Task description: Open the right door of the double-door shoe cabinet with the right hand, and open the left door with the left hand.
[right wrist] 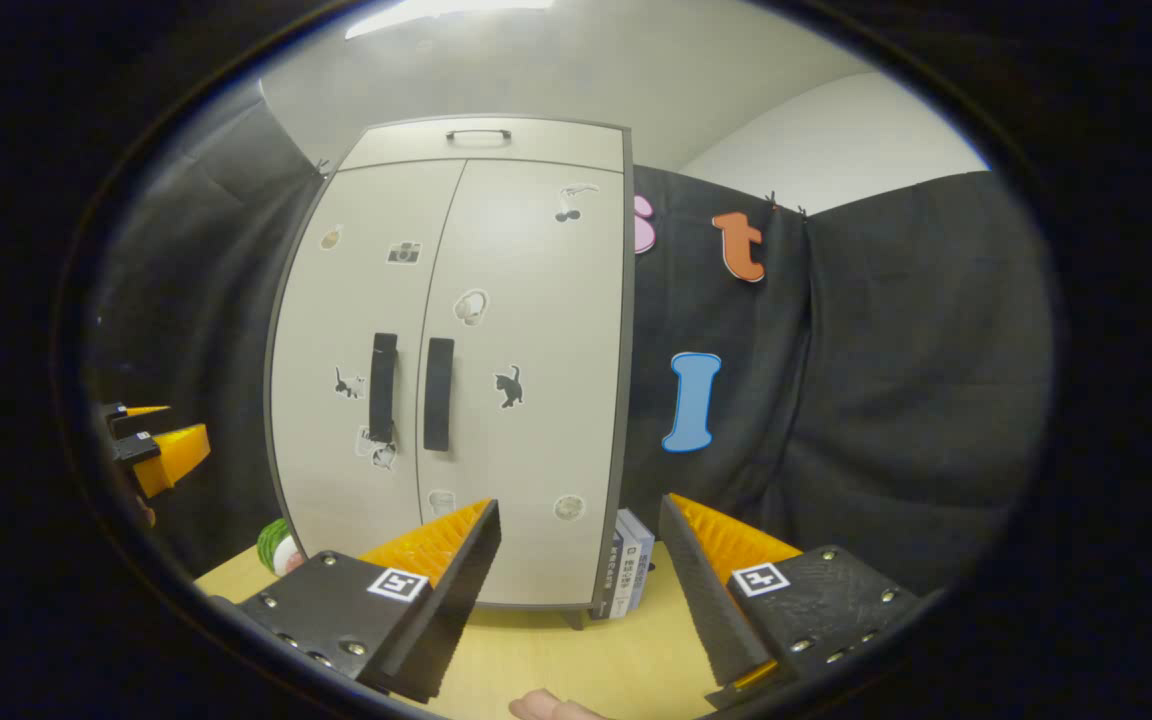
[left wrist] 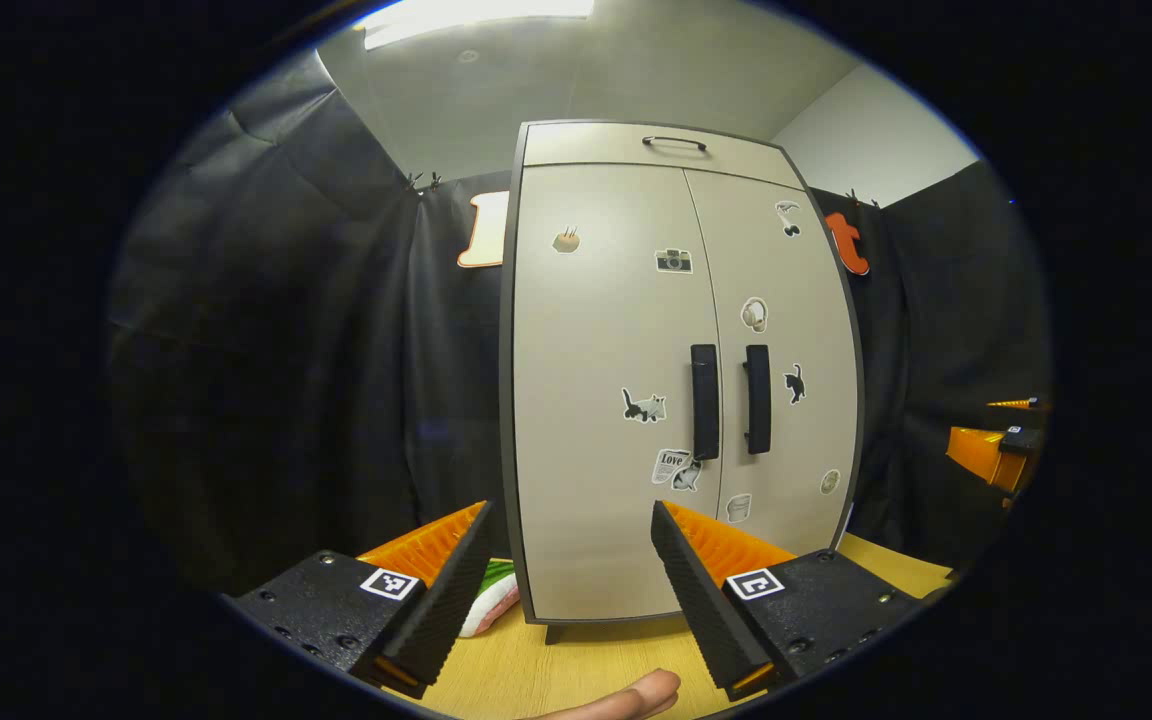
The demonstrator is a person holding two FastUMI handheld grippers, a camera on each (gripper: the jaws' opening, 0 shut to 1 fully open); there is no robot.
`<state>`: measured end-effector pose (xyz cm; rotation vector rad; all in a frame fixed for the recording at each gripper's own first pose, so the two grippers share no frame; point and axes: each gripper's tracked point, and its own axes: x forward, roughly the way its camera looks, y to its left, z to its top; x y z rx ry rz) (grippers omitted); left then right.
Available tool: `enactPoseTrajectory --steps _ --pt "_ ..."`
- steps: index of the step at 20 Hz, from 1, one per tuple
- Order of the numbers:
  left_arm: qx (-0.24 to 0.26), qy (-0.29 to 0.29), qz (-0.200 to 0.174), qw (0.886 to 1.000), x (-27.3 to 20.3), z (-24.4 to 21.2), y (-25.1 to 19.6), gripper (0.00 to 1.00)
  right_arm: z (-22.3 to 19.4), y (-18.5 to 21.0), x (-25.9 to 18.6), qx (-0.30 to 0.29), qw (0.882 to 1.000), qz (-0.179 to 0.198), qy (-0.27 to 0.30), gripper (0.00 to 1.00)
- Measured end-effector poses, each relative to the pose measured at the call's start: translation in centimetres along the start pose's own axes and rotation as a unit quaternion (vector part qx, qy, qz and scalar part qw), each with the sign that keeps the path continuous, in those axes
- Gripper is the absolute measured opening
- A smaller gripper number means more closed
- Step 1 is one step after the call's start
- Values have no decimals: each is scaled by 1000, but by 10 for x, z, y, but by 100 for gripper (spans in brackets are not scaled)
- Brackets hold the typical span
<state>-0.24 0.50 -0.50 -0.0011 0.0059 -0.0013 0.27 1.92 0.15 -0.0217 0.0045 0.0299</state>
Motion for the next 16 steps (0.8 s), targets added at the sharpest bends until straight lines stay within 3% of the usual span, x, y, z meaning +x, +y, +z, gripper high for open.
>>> enactPoseTrajectory --steps 7,16 --pt "-1 -1 4 1000 -7 -6 8 96 1 22 18 -3 1000 17 6 95" --pt "-3 -3 -5 1000 -19 -13 16 96 25 73 77 3 999 48 11 95"
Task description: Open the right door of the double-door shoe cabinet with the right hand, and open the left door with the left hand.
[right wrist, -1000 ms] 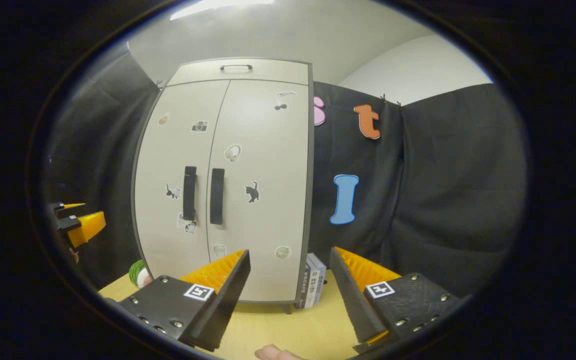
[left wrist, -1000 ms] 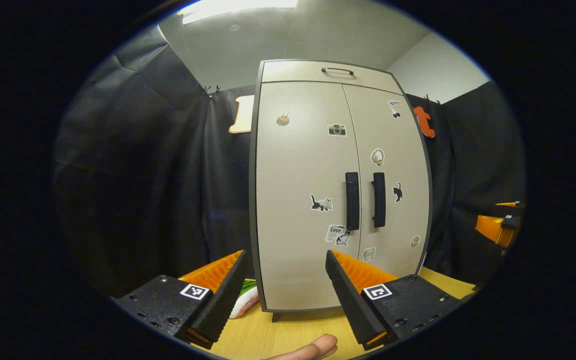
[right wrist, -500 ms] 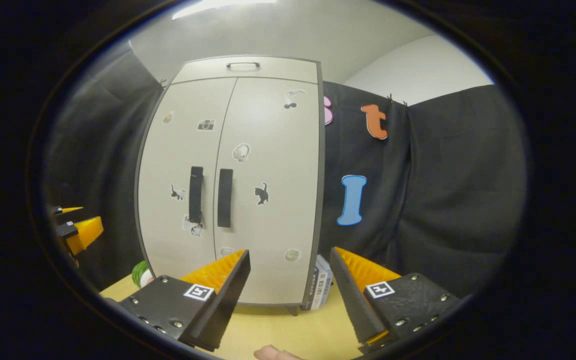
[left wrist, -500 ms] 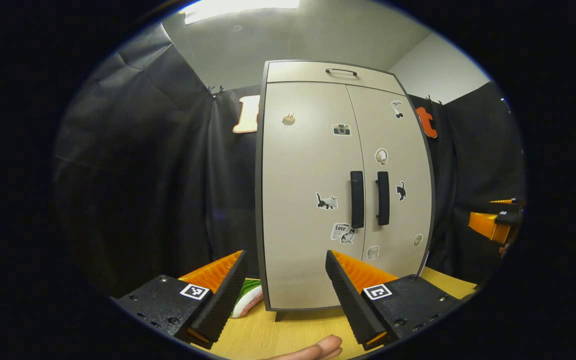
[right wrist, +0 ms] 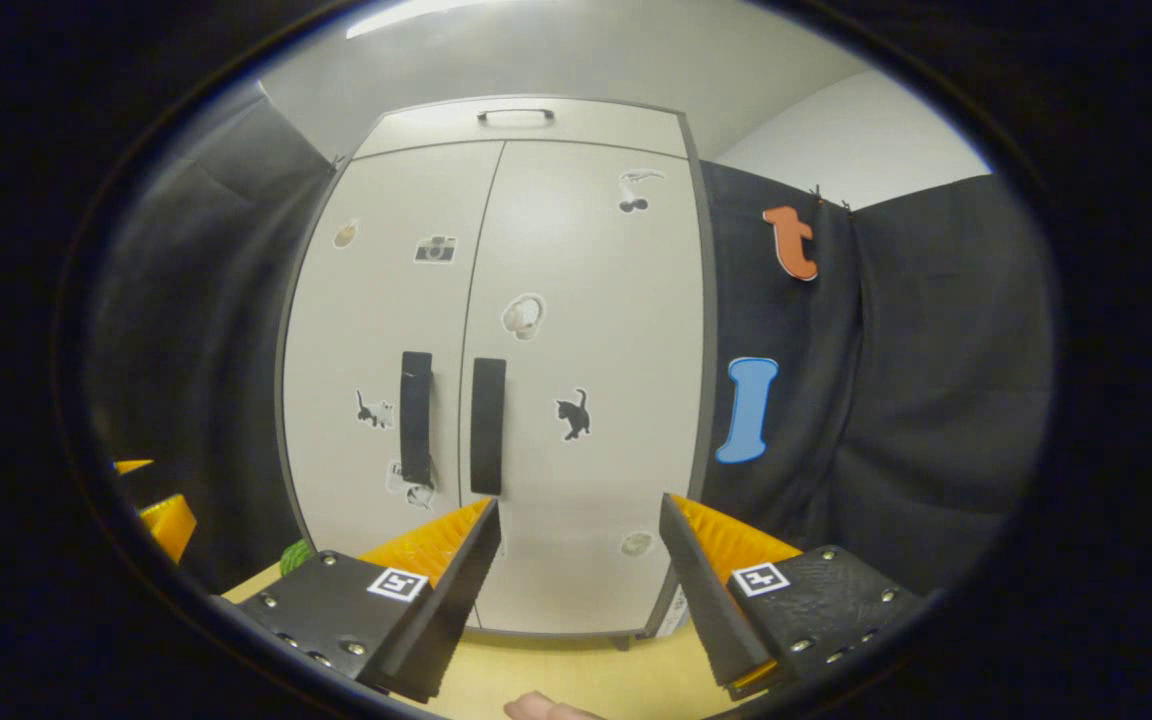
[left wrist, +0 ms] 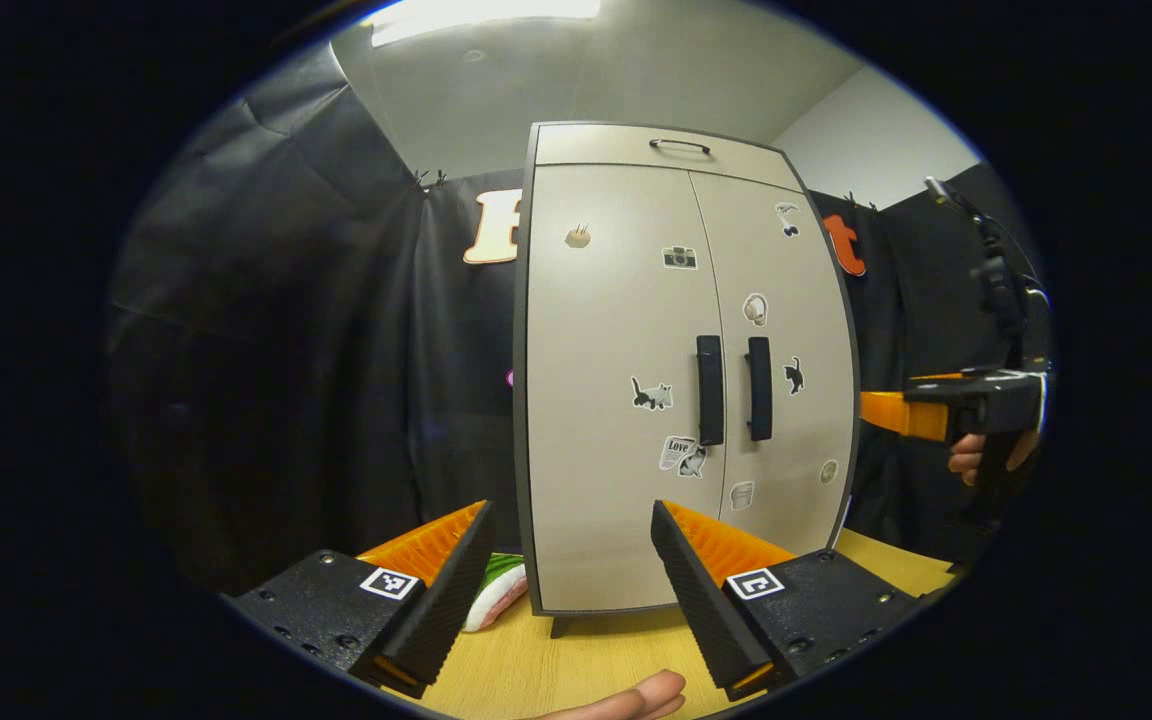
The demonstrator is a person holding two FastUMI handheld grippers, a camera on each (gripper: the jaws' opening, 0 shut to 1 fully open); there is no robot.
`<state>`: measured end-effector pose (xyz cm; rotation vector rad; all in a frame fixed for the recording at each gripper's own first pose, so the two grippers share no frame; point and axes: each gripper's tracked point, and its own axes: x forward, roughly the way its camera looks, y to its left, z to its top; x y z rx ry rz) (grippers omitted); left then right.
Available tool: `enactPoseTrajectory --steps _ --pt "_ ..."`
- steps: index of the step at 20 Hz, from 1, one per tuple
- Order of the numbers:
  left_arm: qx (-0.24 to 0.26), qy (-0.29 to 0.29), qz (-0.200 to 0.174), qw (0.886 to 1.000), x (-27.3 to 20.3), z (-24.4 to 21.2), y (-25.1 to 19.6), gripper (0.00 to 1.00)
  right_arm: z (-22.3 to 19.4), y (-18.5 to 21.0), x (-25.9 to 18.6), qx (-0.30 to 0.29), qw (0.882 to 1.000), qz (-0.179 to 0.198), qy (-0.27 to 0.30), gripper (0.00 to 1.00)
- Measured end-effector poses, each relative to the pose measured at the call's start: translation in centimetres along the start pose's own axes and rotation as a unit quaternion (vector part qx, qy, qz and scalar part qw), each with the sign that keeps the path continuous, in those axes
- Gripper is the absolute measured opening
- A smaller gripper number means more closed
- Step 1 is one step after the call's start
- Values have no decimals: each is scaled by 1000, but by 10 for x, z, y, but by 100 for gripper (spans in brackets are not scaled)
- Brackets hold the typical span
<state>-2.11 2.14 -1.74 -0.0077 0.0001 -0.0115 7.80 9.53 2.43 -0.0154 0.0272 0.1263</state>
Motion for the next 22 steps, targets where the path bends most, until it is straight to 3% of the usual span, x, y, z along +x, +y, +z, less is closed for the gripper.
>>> enactPoseTrajectory --steps 7,8,10,15,17,20,21,22 --pt "-3 -5 6 1000 -9 -5 8 96 13 38 65 11 1000 24 -11 93" --pt "-4 -7 7 1000 -11 -5 10 96 14 41 73 10 1000 23 -14 97" --pt "-5 -9 15 1000 -13 -8 15 96 16 49 86 20 999 29 -21 93" --pt "-4 -1 1 1000 -20 -13 11 96 13 72 121 25 998 49 -9 95" --pt "-2 3 -2 1000 -22 -15 10 93 16 70 136 20 999 30 -11 95" --pt "-4 3 7 1000 -25 -16 16 96 11 72 152 32 999 21 1 92" --pt "-6 1 9 1000 -27 -15 18 96 7 74 154 44 999 23 14 87" --pt "-5 0 8 1000 -28 -14 18 96 4 79 157 57 998 30 27 70"
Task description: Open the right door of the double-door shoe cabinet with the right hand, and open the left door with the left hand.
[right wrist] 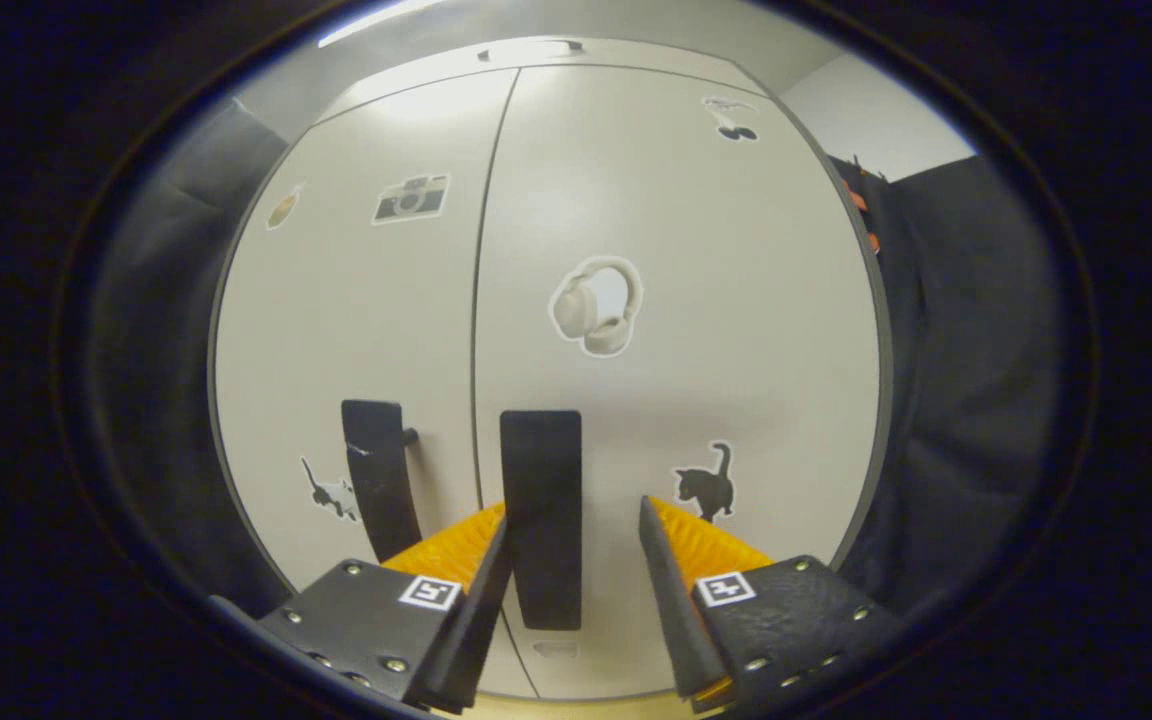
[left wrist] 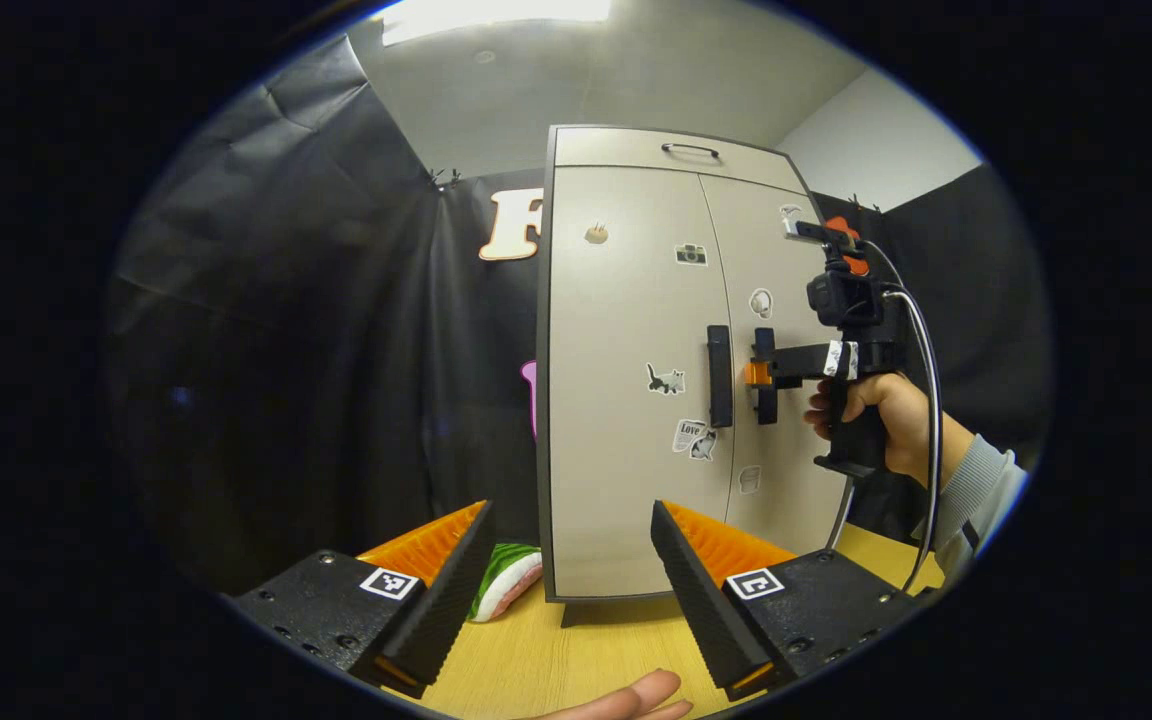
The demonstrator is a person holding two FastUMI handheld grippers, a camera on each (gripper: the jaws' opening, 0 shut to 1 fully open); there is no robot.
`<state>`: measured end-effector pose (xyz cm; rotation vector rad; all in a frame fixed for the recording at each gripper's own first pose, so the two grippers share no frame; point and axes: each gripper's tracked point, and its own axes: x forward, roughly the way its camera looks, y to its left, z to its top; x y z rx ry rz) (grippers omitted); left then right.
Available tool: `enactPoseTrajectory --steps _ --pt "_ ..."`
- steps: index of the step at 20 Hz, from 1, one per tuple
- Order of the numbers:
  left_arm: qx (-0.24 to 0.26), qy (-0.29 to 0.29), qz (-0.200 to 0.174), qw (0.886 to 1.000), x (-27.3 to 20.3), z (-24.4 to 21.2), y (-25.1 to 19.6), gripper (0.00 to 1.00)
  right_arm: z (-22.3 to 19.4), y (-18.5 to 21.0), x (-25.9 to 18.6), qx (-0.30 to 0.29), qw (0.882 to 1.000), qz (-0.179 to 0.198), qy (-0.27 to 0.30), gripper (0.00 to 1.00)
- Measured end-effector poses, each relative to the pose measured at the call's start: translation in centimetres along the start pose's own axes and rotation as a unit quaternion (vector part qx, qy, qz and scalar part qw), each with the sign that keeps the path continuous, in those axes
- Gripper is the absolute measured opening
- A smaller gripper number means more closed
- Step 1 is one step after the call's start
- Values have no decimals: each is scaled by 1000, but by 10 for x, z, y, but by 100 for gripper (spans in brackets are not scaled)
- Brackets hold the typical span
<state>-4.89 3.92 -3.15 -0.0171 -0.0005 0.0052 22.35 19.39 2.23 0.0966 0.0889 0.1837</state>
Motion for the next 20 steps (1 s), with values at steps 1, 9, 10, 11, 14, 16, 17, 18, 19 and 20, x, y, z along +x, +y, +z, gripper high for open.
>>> enactPoseTrajectory --steps 1,9,10,11,14,16,17,18,19,20 --pt "4 -1 -3 1000 -2 0 -2 96 4 0 -2 -2 1000 -1 -3 65" --pt "-4 9 -2 1000 -7 -3 0 95 -2 9 -4 -16 1000 25 1 25" --pt "-2 8 3 1000 -8 -2 2 95 0 8 -5 -20 999 30 -4 25" --pt "-1 7 8 1000 -9 0 6 94 -1 9 -9 -9 999 35 0 25" --pt "-1 5 13 1000 -11 3 9 96 0 7 -15 -12 999 53 1 18" --pt "-2 6 13 1000 -15 5 8 96 -1 6 -24 -13 998 63 5 18" --pt "-3 4 12 1000 -18 7 6 95 -1 5 -30 -12 997 71 7 19" --pt "-3 3 10 1000 -20 8 4 95 -1 2 -36 -14 997 76 7 18" --pt "-1 3 6 1000 -22 9 0 95 0 -1 -43 -13 997 80 5 19" --pt "-1 2 1 1000 -24 10 -2 95 1 0 -42 -11 997 82 4 19"
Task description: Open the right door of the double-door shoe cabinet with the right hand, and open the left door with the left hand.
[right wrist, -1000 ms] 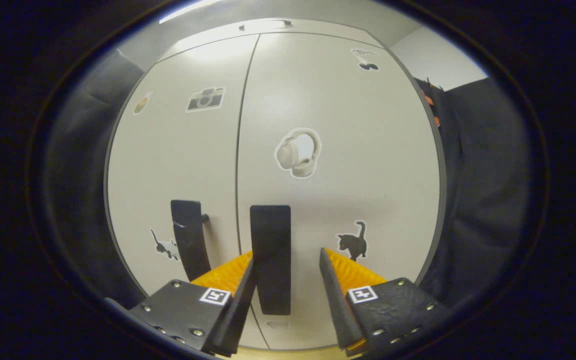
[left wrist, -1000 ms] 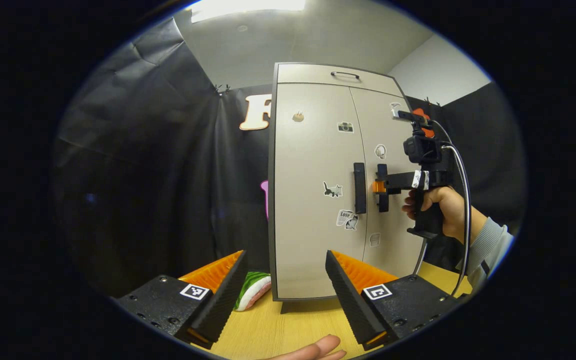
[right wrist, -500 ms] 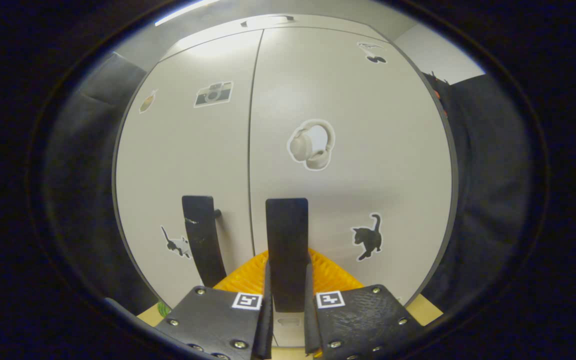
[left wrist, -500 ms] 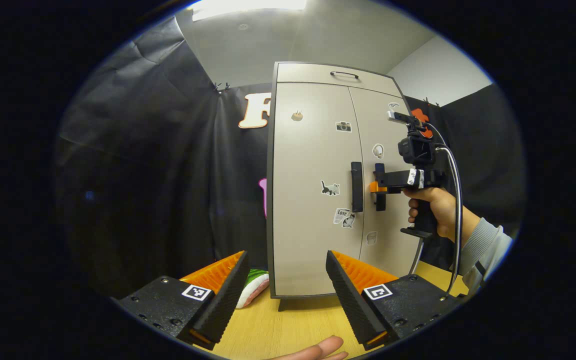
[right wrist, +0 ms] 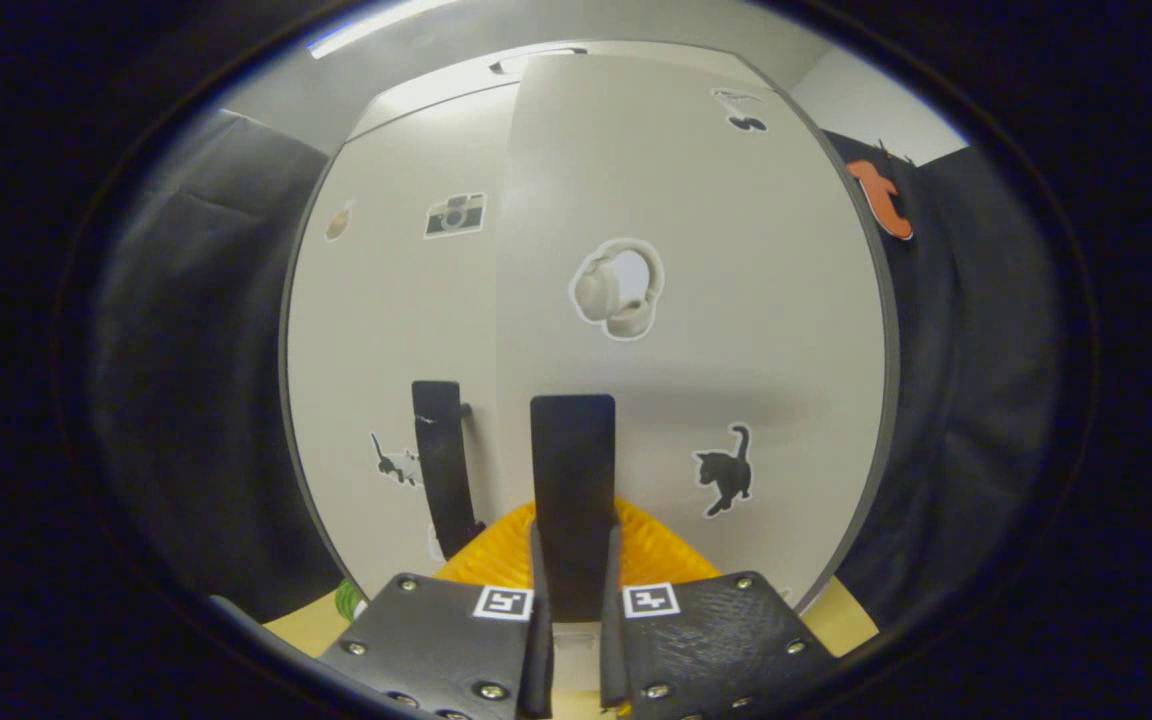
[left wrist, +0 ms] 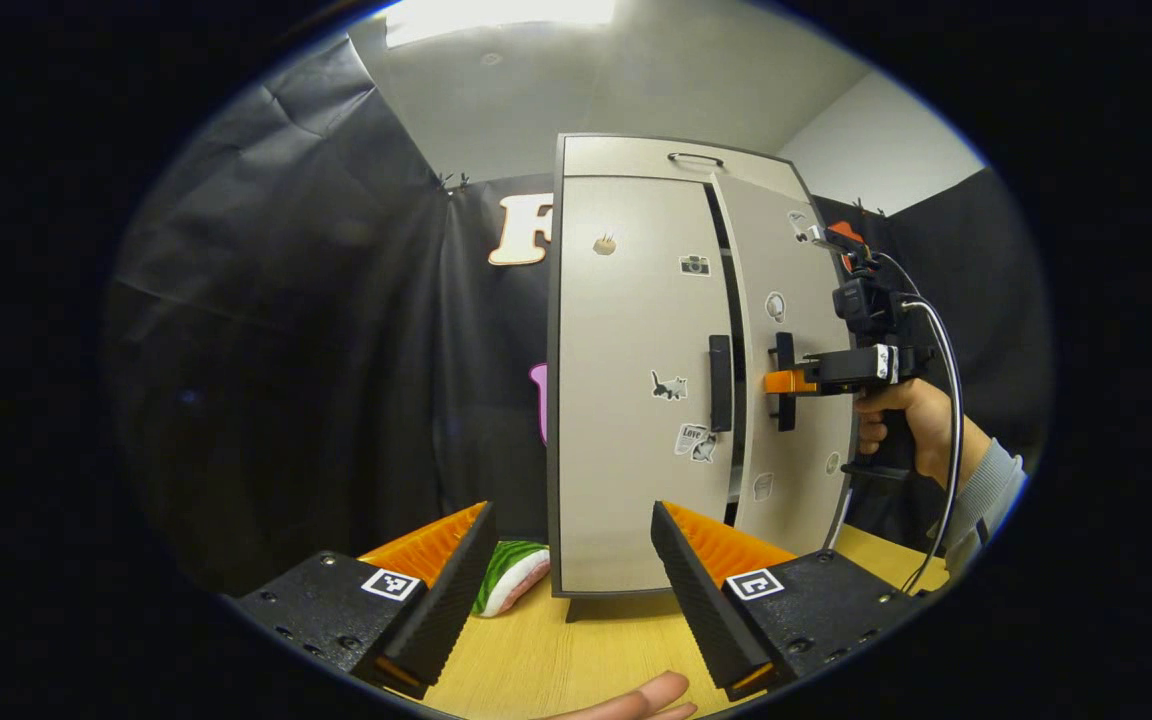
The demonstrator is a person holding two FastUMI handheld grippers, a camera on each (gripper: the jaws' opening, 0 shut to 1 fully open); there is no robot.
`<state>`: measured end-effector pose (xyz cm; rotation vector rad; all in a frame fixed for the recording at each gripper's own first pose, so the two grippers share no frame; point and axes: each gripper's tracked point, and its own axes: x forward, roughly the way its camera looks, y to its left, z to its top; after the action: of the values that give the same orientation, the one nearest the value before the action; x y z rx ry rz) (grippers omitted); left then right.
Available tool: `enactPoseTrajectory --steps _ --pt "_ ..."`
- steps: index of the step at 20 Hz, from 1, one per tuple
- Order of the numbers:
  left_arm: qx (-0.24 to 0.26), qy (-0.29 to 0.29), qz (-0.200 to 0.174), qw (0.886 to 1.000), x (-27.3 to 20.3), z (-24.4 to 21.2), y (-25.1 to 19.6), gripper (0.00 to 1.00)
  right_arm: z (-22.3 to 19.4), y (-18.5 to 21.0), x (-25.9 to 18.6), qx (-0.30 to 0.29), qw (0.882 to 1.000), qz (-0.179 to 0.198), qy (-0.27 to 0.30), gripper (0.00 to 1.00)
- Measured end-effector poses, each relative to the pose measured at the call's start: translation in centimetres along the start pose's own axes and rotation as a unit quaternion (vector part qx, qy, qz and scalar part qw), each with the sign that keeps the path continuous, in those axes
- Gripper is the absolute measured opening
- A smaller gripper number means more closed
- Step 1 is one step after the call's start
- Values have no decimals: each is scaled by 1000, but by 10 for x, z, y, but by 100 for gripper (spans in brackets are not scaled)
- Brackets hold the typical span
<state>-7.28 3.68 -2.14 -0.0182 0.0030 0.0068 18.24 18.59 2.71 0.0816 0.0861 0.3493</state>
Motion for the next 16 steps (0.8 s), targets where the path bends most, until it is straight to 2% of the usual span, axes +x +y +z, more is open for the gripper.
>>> enactPoseTrajectory --steps 11,15,16 --pt "-11 5 -20 1000 -13 -1 -21 96 2 -11 -26 4 1000 23 -1 18" --pt "-18 13 -16 1000 -13 -5 -22 96 3 -17 -37 4 1000 27 -2 18" --pt "-19 14 -17 1000 -12 -5 -23 93 4 -19 -39 3 1000 28 -4 19"
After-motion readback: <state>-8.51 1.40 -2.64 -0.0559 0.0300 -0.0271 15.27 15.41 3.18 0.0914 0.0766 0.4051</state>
